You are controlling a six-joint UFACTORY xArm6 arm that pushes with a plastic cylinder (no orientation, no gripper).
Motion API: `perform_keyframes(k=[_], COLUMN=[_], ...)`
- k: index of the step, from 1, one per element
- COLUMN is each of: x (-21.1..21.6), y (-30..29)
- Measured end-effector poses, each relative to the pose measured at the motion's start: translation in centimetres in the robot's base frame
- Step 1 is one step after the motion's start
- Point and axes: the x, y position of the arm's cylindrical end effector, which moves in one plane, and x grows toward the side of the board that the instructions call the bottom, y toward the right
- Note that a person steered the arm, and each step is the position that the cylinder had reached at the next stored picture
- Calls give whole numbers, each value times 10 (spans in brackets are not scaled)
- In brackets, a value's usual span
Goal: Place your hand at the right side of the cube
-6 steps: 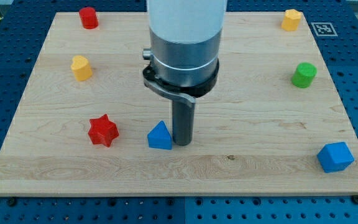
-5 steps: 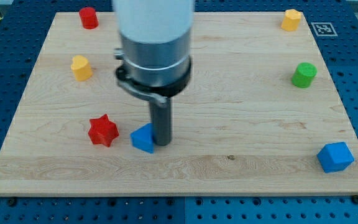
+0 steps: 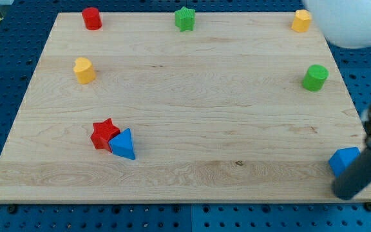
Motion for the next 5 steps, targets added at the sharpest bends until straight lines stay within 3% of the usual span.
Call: perform_keyframes(k=[2,3,5], x=[-1,-4,-46], y=[39,93,99])
